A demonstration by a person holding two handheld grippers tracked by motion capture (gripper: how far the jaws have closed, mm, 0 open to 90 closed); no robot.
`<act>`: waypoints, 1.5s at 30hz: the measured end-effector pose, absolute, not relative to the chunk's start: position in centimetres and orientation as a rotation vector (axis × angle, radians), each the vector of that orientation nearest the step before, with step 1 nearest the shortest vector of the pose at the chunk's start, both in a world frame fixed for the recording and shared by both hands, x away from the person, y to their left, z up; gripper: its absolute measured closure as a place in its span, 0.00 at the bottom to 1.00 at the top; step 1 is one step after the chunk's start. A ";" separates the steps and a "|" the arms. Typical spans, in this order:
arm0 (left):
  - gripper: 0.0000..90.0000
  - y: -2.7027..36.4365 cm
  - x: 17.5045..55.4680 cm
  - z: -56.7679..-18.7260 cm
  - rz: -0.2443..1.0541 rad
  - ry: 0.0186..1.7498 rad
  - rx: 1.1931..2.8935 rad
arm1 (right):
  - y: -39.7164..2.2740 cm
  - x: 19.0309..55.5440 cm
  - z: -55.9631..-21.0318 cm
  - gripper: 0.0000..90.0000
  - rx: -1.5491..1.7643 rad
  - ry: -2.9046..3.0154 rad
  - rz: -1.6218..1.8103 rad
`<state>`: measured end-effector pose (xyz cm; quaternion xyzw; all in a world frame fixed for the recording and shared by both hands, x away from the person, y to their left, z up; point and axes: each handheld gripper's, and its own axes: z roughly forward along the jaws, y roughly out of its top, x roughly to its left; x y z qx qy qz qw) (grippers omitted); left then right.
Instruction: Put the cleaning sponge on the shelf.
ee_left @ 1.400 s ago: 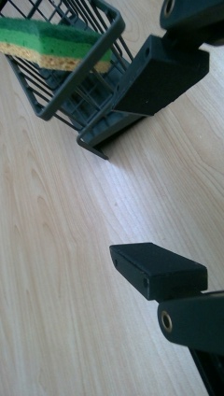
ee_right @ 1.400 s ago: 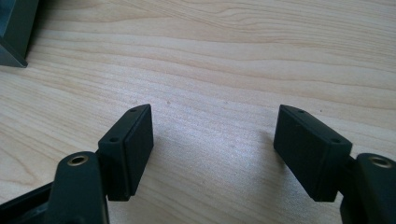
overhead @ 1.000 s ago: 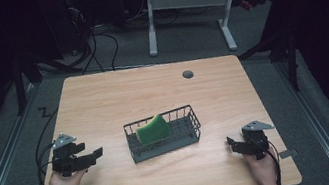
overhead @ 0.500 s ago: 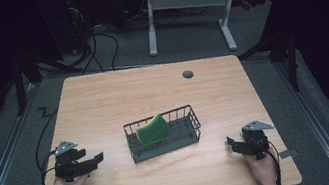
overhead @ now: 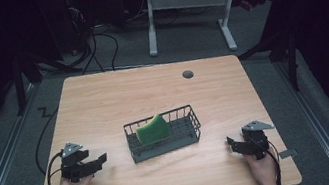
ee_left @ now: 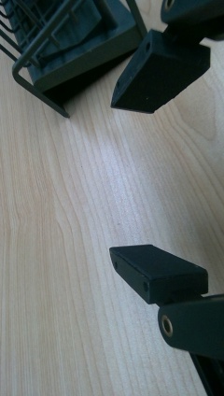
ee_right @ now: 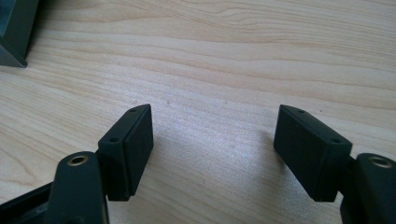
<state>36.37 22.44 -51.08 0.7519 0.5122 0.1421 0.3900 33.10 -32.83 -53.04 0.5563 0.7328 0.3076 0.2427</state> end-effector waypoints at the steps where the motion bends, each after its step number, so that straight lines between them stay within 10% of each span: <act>1: 0.27 22.3 36.4 -51.2 0.370 1.301 1.916 | -32.8 33.1 -53.0 0.32 1.520 2.003 0.841; 45: 0.23 19.4 37.0 -53.7 0.560 1.315 1.991 | -32.8 33.1 -53.1 0.32 1.520 2.001 0.840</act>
